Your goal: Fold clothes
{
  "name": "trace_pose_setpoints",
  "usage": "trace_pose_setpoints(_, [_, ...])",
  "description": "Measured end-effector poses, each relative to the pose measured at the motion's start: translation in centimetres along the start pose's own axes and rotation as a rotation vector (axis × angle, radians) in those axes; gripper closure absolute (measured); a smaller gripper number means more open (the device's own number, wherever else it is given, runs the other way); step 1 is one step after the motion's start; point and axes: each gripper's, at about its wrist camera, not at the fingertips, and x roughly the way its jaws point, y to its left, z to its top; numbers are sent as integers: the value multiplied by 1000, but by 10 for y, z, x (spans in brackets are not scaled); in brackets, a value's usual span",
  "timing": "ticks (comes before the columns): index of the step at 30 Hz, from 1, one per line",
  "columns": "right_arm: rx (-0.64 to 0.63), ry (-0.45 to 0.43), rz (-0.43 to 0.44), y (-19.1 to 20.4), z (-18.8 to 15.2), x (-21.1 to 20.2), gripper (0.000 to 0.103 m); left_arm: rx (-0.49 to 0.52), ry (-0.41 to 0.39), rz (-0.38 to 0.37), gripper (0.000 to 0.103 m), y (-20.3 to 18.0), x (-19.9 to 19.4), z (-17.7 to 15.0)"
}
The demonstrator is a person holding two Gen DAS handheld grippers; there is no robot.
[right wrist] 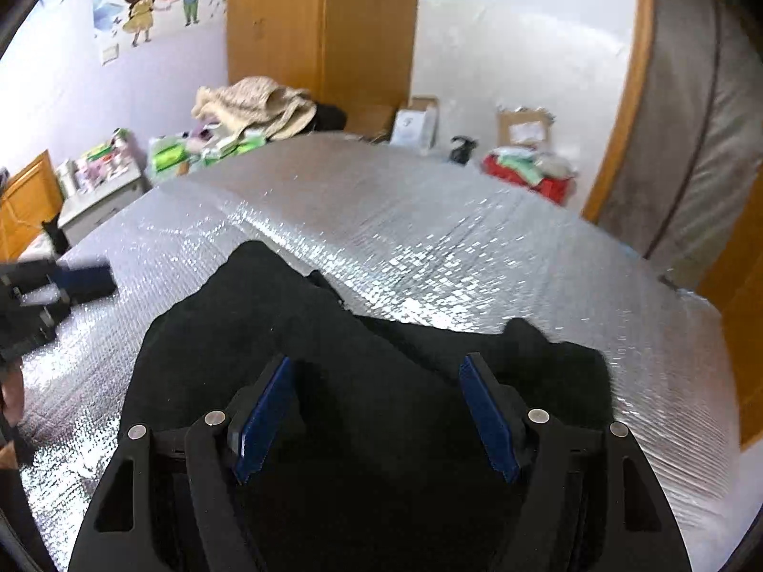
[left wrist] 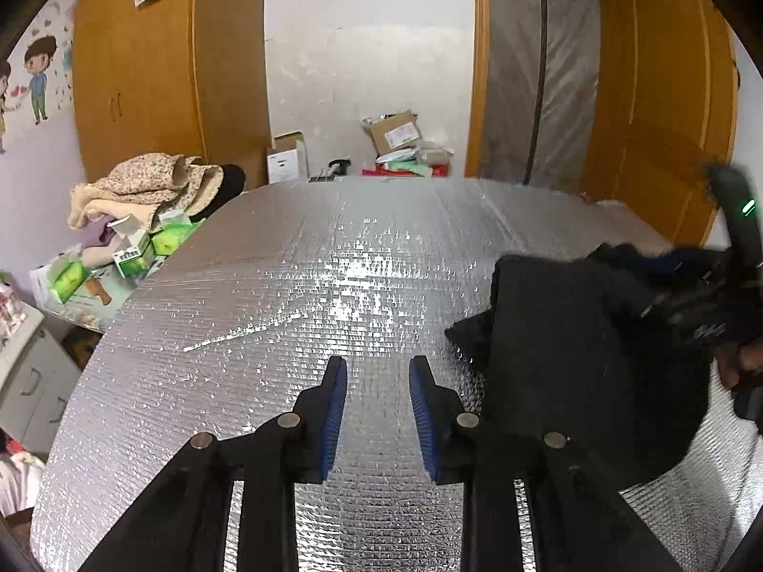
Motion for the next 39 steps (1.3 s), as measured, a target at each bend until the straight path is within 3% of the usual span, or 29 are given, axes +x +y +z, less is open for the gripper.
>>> trace_pose_setpoints(1, [6, 27, 20, 0, 0, 5, 47, -27, 20, -35, 75, 4, 1, 3])
trace_pose_setpoints(2, [15, 46, 34, 0, -1, 6, 86, -50, 42, -51, 75, 8, 1, 4])
trace_pose_setpoints(3, [26, 59, 45, 1, -3, 6, 102, -58, 57, -41, 75, 9, 1, 4])
trace_pose_setpoints(6, [17, 24, 64, 12, -11, -14, 100, -47, 61, -59, 75, 5, -7, 0])
trace_pose_setpoints(11, [12, -94, 74, 38, -41, -83, 100, -42, 42, -124, 75, -1, -28, -8])
trace_pose_setpoints(16, [75, -112, 98, 59, -78, -117, 100, -59, 14, -195, 75, -4, -48, -14])
trace_pose_setpoints(24, [117, 55, 202, 105, -149, -107, 97, -63, 15, -298, 75, -18, -69, -24])
trace_pose_setpoints(27, [139, -16, 209, 102, -145, -121, 94, -38, 16, -340, 75, -31, -74, -25])
trace_pose_setpoints(29, [165, -119, 203, 93, -137, -136, 74, -23, 6, -367, 74, -39, -79, -24])
trace_pose_setpoints(32, [226, -232, 161, 73, -124, -145, 64, -10, -9, -395, 72, -50, -83, -20])
trace_pose_setpoints(35, [267, -218, 149, 60, -120, -125, 64, -2, -2, -413, 72, -58, -84, -20])
trace_pose_setpoints(39, [267, -117, 265, 76, -118, -88, 67, 4, 9, -421, 71, -64, -84, -22])
